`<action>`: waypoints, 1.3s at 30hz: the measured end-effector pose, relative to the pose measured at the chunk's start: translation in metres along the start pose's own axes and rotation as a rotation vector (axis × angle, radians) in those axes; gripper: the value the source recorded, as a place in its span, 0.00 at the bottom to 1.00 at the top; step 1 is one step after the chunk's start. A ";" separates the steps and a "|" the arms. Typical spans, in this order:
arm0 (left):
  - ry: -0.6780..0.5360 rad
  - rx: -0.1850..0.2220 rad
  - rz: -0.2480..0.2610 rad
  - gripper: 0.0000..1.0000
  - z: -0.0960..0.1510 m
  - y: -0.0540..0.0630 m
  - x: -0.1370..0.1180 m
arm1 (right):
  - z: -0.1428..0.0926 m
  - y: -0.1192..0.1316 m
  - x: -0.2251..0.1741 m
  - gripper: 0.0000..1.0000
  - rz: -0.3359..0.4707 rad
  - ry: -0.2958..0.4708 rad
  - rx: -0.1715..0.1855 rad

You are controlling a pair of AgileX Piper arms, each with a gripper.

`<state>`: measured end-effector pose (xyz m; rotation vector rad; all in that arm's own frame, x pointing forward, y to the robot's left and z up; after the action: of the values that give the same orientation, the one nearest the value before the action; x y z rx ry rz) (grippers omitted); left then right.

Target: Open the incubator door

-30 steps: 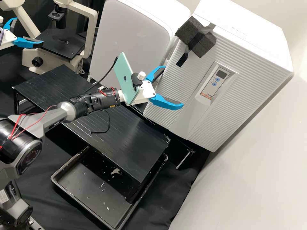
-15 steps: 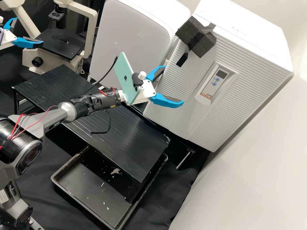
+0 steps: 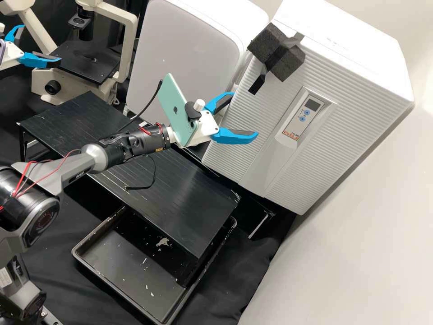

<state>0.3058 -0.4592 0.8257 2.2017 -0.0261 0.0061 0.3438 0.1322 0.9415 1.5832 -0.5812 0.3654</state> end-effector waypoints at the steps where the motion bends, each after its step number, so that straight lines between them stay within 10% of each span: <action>1: 0.000 0.000 0.000 1.00 0.000 0.000 0.000 | 0.000 0.000 0.000 0.00 0.000 0.000 0.000; 39: 0.000 0.000 0.000 1.00 0.000 0.000 0.000 | -0.004 -0.007 -0.004 0.00 -0.050 0.031 -0.023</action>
<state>0.3058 -0.4592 0.8257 2.2017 -0.0261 0.0061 0.3447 0.1367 0.9338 1.5650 -0.5197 0.3441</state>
